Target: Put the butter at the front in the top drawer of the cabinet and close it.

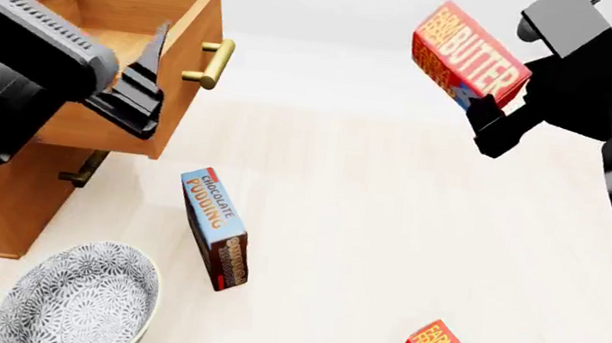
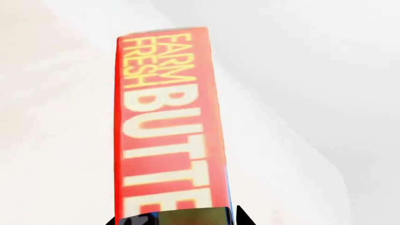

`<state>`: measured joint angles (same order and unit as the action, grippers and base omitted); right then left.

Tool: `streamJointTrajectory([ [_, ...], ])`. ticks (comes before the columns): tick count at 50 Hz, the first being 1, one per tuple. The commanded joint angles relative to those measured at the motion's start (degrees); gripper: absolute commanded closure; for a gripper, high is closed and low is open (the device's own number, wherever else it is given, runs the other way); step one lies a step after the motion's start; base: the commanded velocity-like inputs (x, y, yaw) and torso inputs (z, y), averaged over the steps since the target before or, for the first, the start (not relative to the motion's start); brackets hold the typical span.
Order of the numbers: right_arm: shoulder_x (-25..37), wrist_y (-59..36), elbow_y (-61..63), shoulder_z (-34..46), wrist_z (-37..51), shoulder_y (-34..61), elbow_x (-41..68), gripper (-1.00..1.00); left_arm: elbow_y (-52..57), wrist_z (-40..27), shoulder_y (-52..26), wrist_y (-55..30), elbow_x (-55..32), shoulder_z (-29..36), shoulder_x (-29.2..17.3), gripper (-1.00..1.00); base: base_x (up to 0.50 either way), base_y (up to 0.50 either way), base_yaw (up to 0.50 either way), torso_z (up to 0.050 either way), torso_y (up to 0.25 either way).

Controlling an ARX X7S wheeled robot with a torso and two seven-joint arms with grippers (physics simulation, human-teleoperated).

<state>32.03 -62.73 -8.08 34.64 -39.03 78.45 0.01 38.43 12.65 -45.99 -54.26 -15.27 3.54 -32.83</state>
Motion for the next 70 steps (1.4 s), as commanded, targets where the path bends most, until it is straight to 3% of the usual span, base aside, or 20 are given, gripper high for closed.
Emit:
streamJointTrajectory([
  [1,3.0,3.3,8.8,4.9,2.5,3.6,-6.6,1.00,-16.9,6.4,-24.7,14.7,13.5,24.5,-8.3,-1.00,0.00,0.00,0.00,0.000,0.000],
  [7,5.7,9.8,10.5,10.3,4.7,4.2,-11.8,1.00,-30.7,10.1,-33.4,30.2,20.6,33.4,-5.7,-1.00,0.00,0.00,0.00,0.000,0.002],
  [17,6.9,9.1,13.8,13.8,4.9,6.5,-16.3,1.00,-42.8,11.1,-40.2,46.3,26.9,40.9,-2.0,-1.00,0.00,0.00,0.00,0.000,0.001],
  [32,9.9,18.9,16.2,19.4,7.4,10.9,-23.6,1.00,-50.6,10.2,-42.7,61.1,32.0,47.1,-0.1,-1.00,0.00,0.00,0.00,0.001,0.001],
  [51,11.3,21.3,18.8,21.8,9.6,11.1,-28.1,1.00,-53.5,5.4,-42.9,67.0,36.4,49.0,0.3,-1.00,0.00,0.00,0.00,0.000,0.002],
  [70,11.7,18.3,24.4,21.9,7.9,9.1,-28.3,1.00,-60.0,-0.2,-41.7,71.3,37.0,49.8,3.5,-1.00,0.00,0.00,0.00,0.001,0.002],
])
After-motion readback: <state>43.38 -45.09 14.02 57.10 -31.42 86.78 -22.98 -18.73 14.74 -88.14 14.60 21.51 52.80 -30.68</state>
